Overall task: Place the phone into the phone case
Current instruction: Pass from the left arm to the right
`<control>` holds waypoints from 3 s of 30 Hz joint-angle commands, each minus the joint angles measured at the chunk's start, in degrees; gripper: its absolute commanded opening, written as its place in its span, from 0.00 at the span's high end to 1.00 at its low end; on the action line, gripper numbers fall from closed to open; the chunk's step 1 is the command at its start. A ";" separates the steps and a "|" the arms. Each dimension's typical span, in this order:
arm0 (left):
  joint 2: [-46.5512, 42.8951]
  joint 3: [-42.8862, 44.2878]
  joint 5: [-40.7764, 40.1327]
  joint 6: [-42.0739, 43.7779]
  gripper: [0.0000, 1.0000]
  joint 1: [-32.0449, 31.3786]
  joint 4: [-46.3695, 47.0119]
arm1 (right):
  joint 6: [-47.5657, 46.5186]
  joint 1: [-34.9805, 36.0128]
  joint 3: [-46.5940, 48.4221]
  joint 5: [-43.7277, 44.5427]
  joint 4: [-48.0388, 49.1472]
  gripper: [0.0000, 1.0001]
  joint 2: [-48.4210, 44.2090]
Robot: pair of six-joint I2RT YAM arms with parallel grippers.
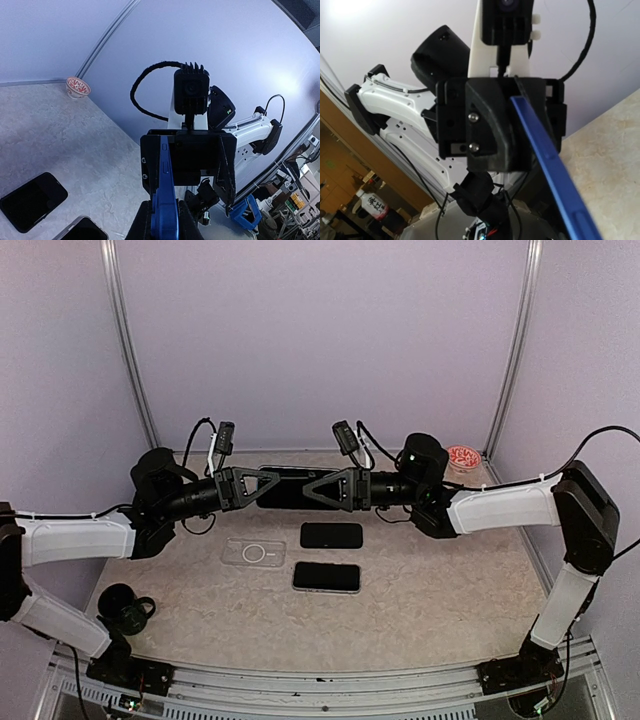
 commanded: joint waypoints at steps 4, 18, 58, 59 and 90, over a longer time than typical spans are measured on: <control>-0.40 2.42 -0.71 1.56 1.00 -0.24 0.71 | -0.99 -0.05 1.80 -1.13 -0.63 0.41 -0.87; -0.75 2.07 -0.72 0.89 1.00 1.60 -0.24 | -1.70 -1.63 0.32 -2.96 0.62 0.60 -2.57; 1.68 1.63 -0.17 -0.60 1.00 1.39 1.88 | -0.52 -1.47 2.20 -2.25 1.58 0.41 1.45; 1.70 1.63 -0.19 -0.65 1.00 1.39 2.06 | -0.43 -1.42 2.34 -2.37 1.66 0.42 1.57; -2.80 -1.58 -3.56 0.38 0.18 5.69 -4.29 | 1.87 -2.65 1.48 -4.24 -1.20 1.00 1.73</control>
